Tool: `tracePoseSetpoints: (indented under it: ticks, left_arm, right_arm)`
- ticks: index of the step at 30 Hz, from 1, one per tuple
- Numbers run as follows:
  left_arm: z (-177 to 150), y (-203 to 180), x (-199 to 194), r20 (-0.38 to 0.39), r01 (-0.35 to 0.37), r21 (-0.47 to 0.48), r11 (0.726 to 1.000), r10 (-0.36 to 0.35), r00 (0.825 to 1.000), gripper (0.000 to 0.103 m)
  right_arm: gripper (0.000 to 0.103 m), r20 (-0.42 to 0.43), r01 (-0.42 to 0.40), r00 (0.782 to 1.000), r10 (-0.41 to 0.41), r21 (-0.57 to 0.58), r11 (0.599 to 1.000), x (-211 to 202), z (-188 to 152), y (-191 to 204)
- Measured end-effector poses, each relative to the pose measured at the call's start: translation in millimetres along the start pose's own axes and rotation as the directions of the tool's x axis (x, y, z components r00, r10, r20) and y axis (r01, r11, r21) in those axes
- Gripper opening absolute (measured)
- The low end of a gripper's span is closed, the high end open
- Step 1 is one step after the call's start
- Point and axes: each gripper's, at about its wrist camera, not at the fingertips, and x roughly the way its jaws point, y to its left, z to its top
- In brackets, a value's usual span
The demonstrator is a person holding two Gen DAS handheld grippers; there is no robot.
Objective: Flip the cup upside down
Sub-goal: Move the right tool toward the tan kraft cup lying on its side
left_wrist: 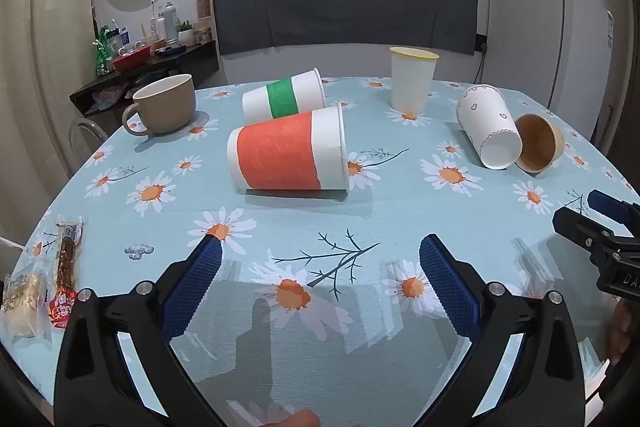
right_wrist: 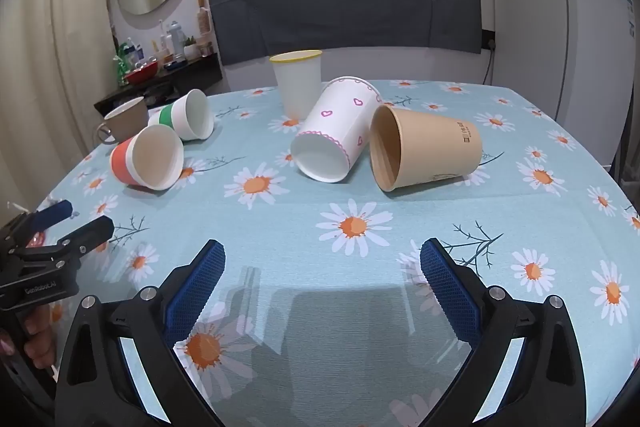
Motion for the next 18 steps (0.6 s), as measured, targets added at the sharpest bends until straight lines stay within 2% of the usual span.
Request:
tracePoseSetpoints:
  ticks: [18]
  left_arm:
    - [0.5,-1.6,-3.7,0.019,0.005,0.011,1.0,-0.005,1.0,0.097]
  right_arm:
    - [0.094,-0.001,-0.002,1.0,0.002,0.005,1.0,0.2,0.2,-0.2]
